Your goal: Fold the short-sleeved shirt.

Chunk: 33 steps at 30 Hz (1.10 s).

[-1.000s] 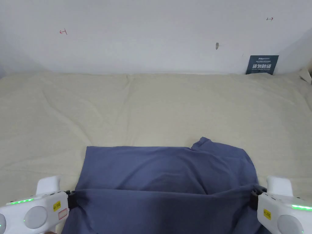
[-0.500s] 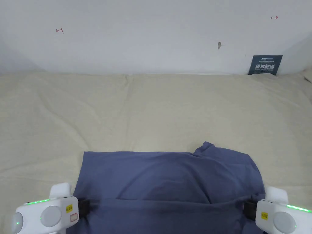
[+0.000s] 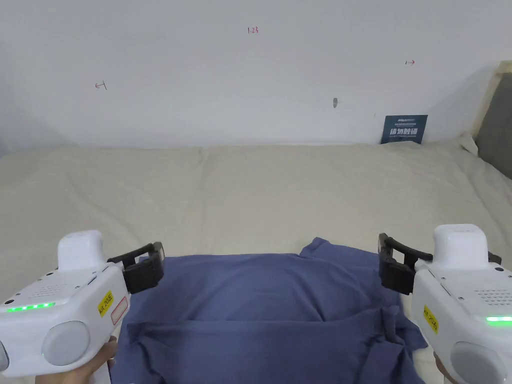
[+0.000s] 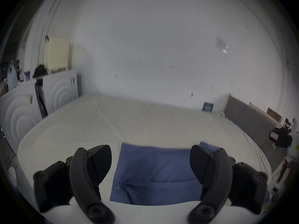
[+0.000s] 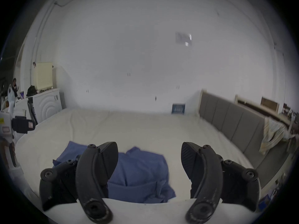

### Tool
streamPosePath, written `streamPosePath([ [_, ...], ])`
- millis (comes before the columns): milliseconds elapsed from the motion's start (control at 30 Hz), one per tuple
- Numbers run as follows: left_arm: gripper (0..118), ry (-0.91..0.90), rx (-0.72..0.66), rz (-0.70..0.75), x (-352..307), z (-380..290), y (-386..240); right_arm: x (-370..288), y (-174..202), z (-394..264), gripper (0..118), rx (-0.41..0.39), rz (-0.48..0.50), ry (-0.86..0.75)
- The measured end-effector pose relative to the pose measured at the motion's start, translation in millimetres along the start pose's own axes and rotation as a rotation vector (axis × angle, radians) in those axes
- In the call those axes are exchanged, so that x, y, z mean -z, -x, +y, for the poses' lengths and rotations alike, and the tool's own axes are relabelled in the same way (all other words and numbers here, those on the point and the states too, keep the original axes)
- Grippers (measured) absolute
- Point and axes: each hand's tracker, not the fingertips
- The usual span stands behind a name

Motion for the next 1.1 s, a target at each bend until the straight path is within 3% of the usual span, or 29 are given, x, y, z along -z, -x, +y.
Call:
streamPosePath([
  [100,93,-0.115,0.017,-0.028,-26,5,-11,-25,6,7,74,-0.028,-0.049,-0.071],
  [167,71,-0.141,0.037,-0.023,-37,6,-17,-35,6,10,27,-0.044,-0.07,-0.088],
  [200,53,-0.143,0.042,-0.032,-42,7,-19,-40,7,10,0,-0.041,-0.08,-0.1],
  [233,10,-0.153,0.049,-0.051,-47,6,-20,-43,6,8,0,-0.046,-0.094,-0.118],
  [267,0,-0.158,0.056,-0.06,-49,6,-22,-45,5,12,0,-0.037,-0.085,-0.124],
  [300,0,-0.166,0.079,-0.012,-53,2,-25,-48,5,14,0,-0.035,-0.067,-0.116],
  [367,0,-0.144,0.077,-0.069,-56,2,-25,-54,7,15,0,-0.027,-0.073,-0.129],
  [567,0,-0.08,0.064,-0.053,-53,-9,-18,-55,-2,14,0,-0.014,-0.058,-0.125],
  [767,0,0.228,-0.07,-0.067,-6,-39,32,-49,-10,2,0,-0.004,-0.048,-0.077],
  [967,0,0.472,-0.129,0.07,38,-88,77,-36,-16,-14,0,0.009,-0.055,-0.01],
  [1000,6,0.508,-0.176,0.11,44,-96,84,-33,-17,-17,0,0.012,-0.057,0.001],
  [1100,72,0.586,-0.3,0.121,60,-117,109,-26,-17,-25,0,0.018,-0.062,0.034],
])
